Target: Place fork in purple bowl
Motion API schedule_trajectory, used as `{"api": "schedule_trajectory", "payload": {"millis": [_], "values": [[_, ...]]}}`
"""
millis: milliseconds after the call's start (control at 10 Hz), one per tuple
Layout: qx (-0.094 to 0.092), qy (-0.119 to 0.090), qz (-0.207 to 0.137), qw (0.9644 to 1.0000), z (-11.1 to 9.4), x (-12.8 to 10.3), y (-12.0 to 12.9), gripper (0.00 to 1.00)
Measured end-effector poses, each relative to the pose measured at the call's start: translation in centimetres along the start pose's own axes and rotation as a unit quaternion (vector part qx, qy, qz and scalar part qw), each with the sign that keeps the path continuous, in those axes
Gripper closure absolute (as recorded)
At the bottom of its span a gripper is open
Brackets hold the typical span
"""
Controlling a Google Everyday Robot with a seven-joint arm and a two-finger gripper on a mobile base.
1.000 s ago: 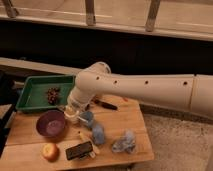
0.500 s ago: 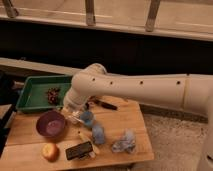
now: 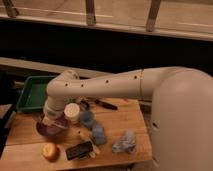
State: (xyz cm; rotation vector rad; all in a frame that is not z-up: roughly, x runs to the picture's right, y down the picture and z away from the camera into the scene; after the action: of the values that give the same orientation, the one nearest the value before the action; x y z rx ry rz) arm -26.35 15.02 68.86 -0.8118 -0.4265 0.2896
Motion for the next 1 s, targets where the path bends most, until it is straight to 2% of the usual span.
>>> {"api": "schedule_trajectory", "payload": {"millis": [200,400,500,700,1000], "values": [[-0.017,0.021,0.005,0.9996,2.2,0.9,-1.0,1.0],[-0.019,0.033,0.009,0.9992,2.8,1.1,-1.9,1.0],[-0.019,0.034,0.01,0.9992,2.9,1.2,-2.5,0.97],[-0.019,0.027,0.016,0.9993,3.4,1.7,-3.3,0.79],[-0.001,-0.003,0.02,0.9998,3.4,2.0,-4.4,0.49]]}}
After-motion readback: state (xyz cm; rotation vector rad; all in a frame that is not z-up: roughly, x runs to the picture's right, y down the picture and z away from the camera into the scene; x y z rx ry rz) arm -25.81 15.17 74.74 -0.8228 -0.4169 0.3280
